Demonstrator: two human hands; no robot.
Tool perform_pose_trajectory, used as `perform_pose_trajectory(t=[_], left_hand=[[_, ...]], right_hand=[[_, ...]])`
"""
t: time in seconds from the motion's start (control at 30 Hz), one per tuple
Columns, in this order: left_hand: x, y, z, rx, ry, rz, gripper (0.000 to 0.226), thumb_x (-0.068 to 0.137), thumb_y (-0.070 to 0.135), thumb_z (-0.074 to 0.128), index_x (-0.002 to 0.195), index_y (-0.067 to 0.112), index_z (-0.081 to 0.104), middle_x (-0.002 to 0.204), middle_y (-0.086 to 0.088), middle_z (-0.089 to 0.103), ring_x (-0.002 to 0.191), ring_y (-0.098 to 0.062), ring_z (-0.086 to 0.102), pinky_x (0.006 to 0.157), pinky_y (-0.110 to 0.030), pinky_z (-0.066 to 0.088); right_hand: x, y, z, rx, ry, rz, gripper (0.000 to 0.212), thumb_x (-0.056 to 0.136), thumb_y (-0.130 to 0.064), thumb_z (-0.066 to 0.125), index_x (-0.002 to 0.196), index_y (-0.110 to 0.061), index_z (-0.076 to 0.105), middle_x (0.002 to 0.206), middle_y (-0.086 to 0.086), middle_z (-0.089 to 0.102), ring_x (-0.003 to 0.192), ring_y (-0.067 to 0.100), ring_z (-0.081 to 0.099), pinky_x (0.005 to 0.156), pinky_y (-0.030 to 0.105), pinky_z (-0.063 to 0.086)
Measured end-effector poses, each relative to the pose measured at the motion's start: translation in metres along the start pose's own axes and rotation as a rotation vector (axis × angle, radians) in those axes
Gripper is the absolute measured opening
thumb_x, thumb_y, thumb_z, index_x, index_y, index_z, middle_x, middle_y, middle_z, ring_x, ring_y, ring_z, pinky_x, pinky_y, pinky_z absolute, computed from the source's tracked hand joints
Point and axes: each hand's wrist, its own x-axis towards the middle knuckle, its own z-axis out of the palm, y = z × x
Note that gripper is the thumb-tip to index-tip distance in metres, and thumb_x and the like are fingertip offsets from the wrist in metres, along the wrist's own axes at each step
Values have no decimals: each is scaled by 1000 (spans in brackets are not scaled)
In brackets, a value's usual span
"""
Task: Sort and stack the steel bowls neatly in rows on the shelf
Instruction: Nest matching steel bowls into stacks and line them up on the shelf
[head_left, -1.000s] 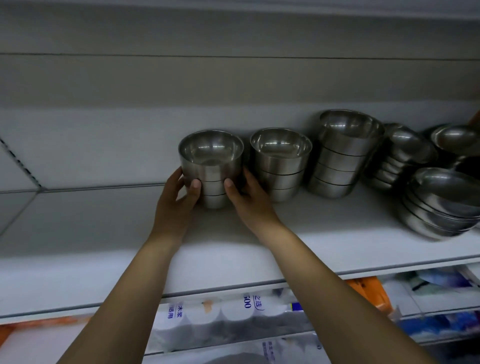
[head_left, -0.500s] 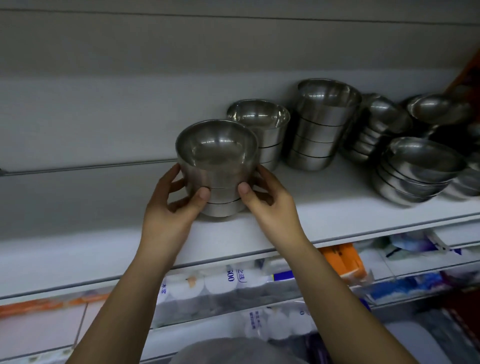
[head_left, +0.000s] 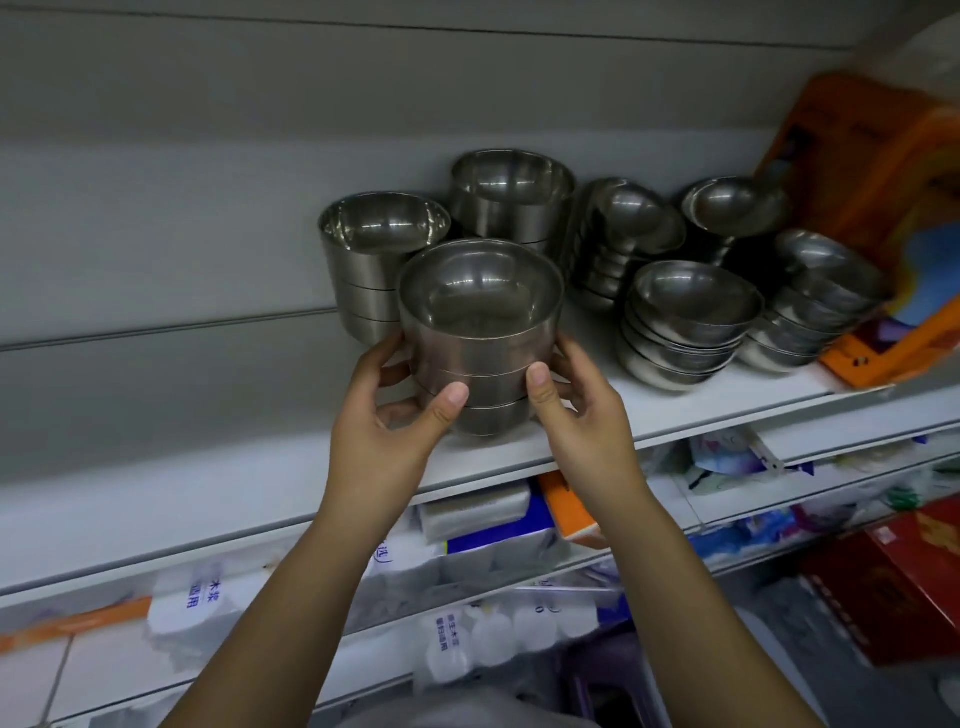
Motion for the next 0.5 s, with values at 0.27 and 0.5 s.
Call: perform_pose_trajectory(t=[0.27, 0.5], left_hand=[[2, -9, 52, 18, 5, -3, 76, 78, 43, 82, 146, 38, 48, 138, 16, 61, 109, -16, 72, 92, -36, 61], [-3, -14, 74, 117, 58, 44, 76, 82, 39, 82, 149, 40, 45, 144, 12, 56, 113, -14, 67, 82, -18, 54]], right_hand=[[17, 18, -41, -2, -17, 36, 55, 93, -53, 57, 146, -40, 48, 132, -24, 62, 116, -11, 57, 98, 19, 50], [25, 32, -61, 11, -68, 54, 56, 96, -53, 55, 149, -39, 44, 141, -19, 58, 127, -1, 55, 110, 40, 48]])
